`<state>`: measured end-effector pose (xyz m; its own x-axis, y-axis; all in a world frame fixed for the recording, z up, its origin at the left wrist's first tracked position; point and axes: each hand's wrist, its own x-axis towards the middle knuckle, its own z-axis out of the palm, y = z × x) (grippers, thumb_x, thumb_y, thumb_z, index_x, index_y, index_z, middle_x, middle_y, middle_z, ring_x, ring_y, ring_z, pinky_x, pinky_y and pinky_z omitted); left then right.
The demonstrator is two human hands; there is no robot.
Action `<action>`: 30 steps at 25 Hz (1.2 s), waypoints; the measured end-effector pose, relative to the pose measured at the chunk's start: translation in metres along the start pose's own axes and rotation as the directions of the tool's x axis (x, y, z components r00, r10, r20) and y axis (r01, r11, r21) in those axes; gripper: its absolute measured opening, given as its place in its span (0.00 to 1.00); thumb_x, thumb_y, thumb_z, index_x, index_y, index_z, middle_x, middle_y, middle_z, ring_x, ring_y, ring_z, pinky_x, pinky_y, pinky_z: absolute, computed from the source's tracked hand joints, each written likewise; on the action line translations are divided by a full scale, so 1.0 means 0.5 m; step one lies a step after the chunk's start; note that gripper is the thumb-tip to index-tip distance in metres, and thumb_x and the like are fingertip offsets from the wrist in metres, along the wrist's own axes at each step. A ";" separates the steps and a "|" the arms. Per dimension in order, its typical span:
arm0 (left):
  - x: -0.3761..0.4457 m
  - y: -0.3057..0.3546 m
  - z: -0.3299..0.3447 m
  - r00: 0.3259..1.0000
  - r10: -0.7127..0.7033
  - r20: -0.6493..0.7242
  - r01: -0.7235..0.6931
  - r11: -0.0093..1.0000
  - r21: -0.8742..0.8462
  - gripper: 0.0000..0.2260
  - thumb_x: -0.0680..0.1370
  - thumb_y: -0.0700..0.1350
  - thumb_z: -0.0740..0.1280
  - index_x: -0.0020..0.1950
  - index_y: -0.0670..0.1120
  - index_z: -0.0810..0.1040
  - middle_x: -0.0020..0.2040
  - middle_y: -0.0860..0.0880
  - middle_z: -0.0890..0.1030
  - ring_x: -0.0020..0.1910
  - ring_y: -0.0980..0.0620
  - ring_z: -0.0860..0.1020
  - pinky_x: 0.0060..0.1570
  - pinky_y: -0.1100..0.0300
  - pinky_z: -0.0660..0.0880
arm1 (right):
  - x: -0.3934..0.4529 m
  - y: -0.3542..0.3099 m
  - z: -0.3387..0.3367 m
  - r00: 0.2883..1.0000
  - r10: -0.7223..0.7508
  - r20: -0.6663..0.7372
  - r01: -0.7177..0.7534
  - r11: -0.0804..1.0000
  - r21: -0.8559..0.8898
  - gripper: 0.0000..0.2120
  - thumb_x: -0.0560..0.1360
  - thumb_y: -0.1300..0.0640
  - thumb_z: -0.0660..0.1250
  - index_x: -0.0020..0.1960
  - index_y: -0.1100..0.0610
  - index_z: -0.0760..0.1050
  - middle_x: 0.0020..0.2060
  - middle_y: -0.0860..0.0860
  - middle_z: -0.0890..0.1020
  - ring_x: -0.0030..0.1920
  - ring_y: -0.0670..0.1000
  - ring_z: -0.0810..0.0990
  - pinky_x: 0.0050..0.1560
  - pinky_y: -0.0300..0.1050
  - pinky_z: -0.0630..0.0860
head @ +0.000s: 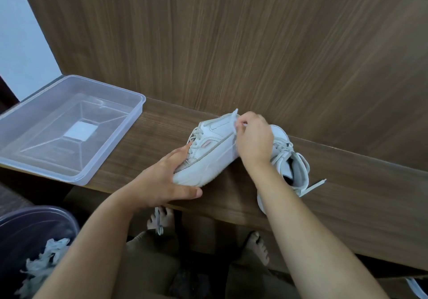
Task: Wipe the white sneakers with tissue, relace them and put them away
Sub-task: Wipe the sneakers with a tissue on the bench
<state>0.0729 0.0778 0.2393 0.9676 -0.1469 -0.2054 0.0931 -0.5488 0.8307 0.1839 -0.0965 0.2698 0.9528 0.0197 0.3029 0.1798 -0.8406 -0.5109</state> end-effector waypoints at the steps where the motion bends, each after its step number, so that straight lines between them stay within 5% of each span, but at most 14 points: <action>1: 0.000 0.001 -0.001 1.000 -0.014 -0.006 0.014 0.999 -0.029 0.51 0.58 0.64 0.72 0.76 0.59 0.50 0.70 0.66 0.57 0.67 0.62 0.61 0.66 0.61 0.61 | -0.038 -0.011 -0.003 0.995 -0.098 0.026 0.097 0.995 0.033 0.05 0.77 0.60 0.62 0.46 0.57 0.77 0.45 0.53 0.79 0.46 0.54 0.77 0.43 0.45 0.69; 3: 0.000 -0.002 0.000 1.000 0.005 0.004 -0.005 0.999 -0.035 0.51 0.57 0.63 0.73 0.75 0.60 0.51 0.71 0.64 0.58 0.67 0.61 0.63 0.68 0.58 0.63 | -0.135 -0.018 -0.011 0.958 -0.282 0.053 0.277 0.957 0.083 0.03 0.75 0.59 0.65 0.45 0.56 0.77 0.43 0.50 0.78 0.43 0.51 0.76 0.41 0.44 0.70; 5: -0.002 -0.002 0.001 0.999 0.040 0.025 -0.040 0.999 0.027 0.51 0.58 0.63 0.74 0.75 0.61 0.51 0.72 0.64 0.57 0.68 0.60 0.62 0.69 0.56 0.63 | -0.170 0.001 -0.015 0.952 -0.306 0.024 0.303 0.950 0.079 0.01 0.75 0.59 0.65 0.45 0.56 0.76 0.42 0.49 0.77 0.42 0.49 0.75 0.40 0.42 0.68; 9: -0.004 0.006 0.004 1.000 0.000 -0.017 0.000 1.000 -0.001 0.49 0.63 0.57 0.76 0.75 0.61 0.50 0.71 0.65 0.57 0.67 0.61 0.60 0.67 0.60 0.60 | -0.052 0.017 0.014 0.996 -0.042 -0.084 0.042 0.999 -0.006 0.04 0.78 0.62 0.58 0.48 0.58 0.72 0.46 0.52 0.74 0.44 0.53 0.74 0.40 0.43 0.63; 13: -0.014 0.014 0.012 0.998 0.045 -0.053 -0.037 0.988 0.151 0.49 0.64 0.56 0.76 0.74 0.63 0.47 0.71 0.68 0.52 0.71 0.60 0.56 0.70 0.57 0.57 | 0.068 0.042 0.022 0.957 0.270 0.106 -0.261 0.961 -0.094 0.10 0.78 0.61 0.56 0.55 0.61 0.74 0.53 0.58 0.79 0.54 0.59 0.76 0.45 0.46 0.66; 16: -0.011 0.001 0.005 0.984 0.016 -0.178 0.081 0.848 0.525 0.49 0.63 0.59 0.75 0.71 0.70 0.43 0.70 0.69 0.42 0.75 0.56 0.40 0.69 0.40 0.39 | 0.065 0.057 -0.003 0.914 0.300 0.273 -0.261 0.950 -0.170 0.12 0.76 0.64 0.56 0.56 0.60 0.74 0.54 0.59 0.79 0.55 0.61 0.77 0.48 0.48 0.71; 18: 0.001 -0.002 0.000 0.955 -0.028 -0.296 0.199 0.799 0.567 0.45 0.68 0.51 0.74 0.70 0.71 0.44 0.74 0.65 0.41 0.75 0.54 0.36 0.67 0.35 0.36 | 0.014 0.050 -0.021 0.906 0.280 0.318 -0.229 0.955 -0.188 0.12 0.75 0.64 0.58 0.55 0.58 0.75 0.53 0.59 0.80 0.55 0.61 0.77 0.49 0.48 0.72; 23: 0.025 0.035 0.028 0.936 -0.085 -0.341 0.193 0.935 0.298 0.43 0.71 0.46 0.70 0.77 0.50 0.45 0.78 0.51 0.40 0.76 0.48 0.39 0.72 0.42 0.45 | -0.165 0.012 -0.052 0.921 0.173 0.349 -0.144 0.984 -0.106 0.07 0.77 0.58 0.60 0.53 0.56 0.74 0.48 0.55 0.82 0.50 0.58 0.79 0.41 0.45 0.69; 26: 0.014 0.066 0.050 0.907 -0.105 -0.408 0.083 0.994 -0.071 0.41 0.71 0.44 0.67 0.77 0.51 0.46 0.78 0.49 0.41 0.75 0.45 0.36 0.72 0.43 0.47 | -0.198 0.022 -0.073 0.919 0.171 0.355 -0.180 0.984 -0.007 0.04 0.77 0.56 0.62 0.49 0.53 0.76 0.44 0.49 0.81 0.47 0.52 0.79 0.44 0.44 0.73; 28: 0.012 0.091 0.070 0.879 -0.177 -0.442 0.030 0.947 -0.319 0.38 0.70 0.53 0.63 0.76 0.55 0.48 0.78 0.50 0.41 0.75 0.49 0.35 0.71 0.43 0.45 | -0.187 0.029 -0.066 0.963 0.165 0.213 -0.195 0.972 0.128 0.04 0.77 0.58 0.64 0.49 0.54 0.77 0.44 0.47 0.80 0.46 0.48 0.77 0.44 0.41 0.71; 30: 0.024 0.108 0.095 0.845 -0.232 -0.482 0.046 0.929 -0.367 0.36 0.72 0.58 0.62 0.76 0.55 0.49 0.77 0.48 0.39 0.75 0.48 0.34 0.71 0.42 0.43 | -0.187 0.021 -0.043 0.983 0.149 0.108 -0.175 0.933 0.314 0.06 0.75 0.63 0.64 0.48 0.55 0.77 0.45 0.47 0.81 0.46 0.48 0.78 0.46 0.40 0.71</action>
<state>0.0782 0.0071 0.2570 0.9088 0.4006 -0.1169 0.2171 -0.2145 0.9523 0.0916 -0.1189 0.2534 0.9897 -0.0473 0.1352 0.0773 -0.6180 -0.7823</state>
